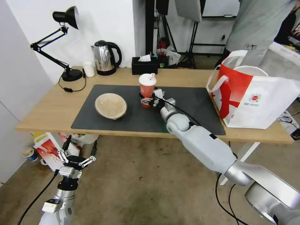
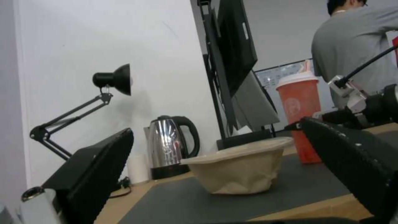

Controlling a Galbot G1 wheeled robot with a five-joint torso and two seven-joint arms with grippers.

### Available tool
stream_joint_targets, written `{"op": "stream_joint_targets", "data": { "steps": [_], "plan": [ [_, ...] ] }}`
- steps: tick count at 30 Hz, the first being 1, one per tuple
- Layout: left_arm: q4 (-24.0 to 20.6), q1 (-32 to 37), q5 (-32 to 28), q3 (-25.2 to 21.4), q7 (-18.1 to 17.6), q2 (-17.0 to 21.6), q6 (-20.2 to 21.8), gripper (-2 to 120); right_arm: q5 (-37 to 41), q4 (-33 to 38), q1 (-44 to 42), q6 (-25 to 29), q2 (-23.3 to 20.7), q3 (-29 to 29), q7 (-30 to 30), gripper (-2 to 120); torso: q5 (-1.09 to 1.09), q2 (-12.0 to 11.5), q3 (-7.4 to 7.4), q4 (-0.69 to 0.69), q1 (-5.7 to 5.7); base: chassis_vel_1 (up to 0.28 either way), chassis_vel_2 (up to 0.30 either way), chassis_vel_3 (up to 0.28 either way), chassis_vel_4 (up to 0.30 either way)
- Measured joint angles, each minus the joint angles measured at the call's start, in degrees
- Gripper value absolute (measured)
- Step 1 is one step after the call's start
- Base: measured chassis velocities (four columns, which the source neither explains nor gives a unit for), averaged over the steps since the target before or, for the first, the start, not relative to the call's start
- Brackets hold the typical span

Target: Pick up the trash from the table and place it into the takeout bag.

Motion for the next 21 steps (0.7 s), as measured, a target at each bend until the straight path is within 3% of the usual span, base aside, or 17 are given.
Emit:
{"op": "stream_joint_targets", "data": {
  "steps": [8, 21],
  "plan": [
    [0.0, -0.1, -0.1, 0.0, 0.0, 0.0, 0.0, 100, 0.4, 1.6, -0.4, 0.1, -1.2, 0.1, -0.3, 54, 0.0, 0.0, 0.0, 0.0, 0.0, 0.0, 0.0, 0.0, 0.0],
    [-0.2, -0.2, -0.3, 0.1, 0.0, 0.0, 0.0, 100, 0.6, 3.6, -1.3, 0.1, -3.0, 0.8, -0.9, 23, 0.0, 0.0, 0.0, 0.0, 0.0, 0.0, 0.0, 0.0, 0.0]
  ]
}}
